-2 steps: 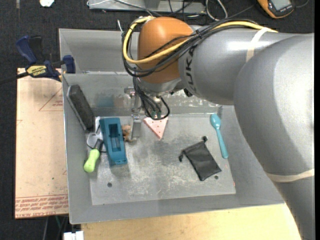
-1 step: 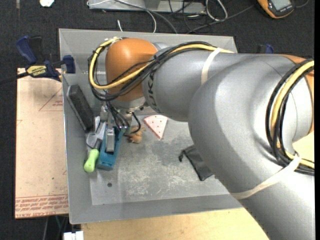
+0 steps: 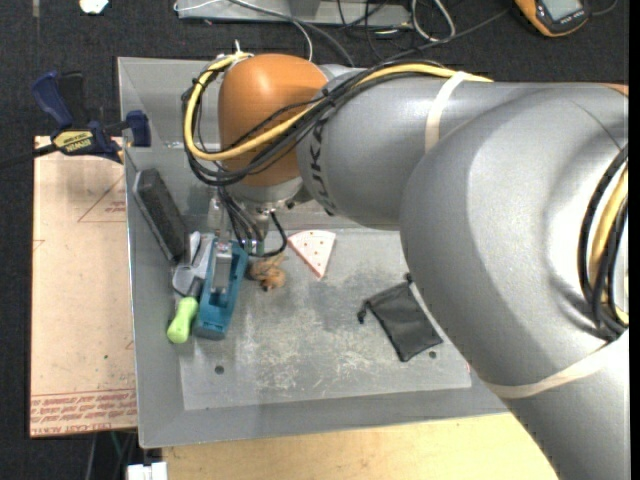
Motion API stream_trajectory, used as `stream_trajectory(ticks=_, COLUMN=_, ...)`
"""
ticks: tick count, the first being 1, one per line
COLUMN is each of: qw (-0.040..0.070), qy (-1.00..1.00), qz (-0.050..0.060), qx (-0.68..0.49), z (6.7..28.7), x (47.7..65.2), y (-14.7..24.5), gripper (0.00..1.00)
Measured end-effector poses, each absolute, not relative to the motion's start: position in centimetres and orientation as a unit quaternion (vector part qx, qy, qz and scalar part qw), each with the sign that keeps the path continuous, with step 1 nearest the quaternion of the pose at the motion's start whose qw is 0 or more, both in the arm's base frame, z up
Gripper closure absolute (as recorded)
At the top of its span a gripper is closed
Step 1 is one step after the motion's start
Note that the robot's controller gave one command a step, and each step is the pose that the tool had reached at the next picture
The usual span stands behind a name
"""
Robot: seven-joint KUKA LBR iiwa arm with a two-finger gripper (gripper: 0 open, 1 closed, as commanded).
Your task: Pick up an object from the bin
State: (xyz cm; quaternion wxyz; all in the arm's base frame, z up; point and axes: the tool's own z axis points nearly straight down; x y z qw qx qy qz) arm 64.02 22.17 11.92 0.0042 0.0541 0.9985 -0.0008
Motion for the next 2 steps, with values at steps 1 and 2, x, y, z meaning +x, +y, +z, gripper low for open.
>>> stream_trajectory(ticks=1, qw=0.002, qy=0.998, qz=-0.002, qx=0.057, z=10.1, x=63.1, y=20.1, gripper=0.00)
stream_trajectory(ticks=2, qw=0.005, qy=0.994, qz=0.000, qx=0.108, z=7.6, x=62.8, y=21.1, gripper=0.00)
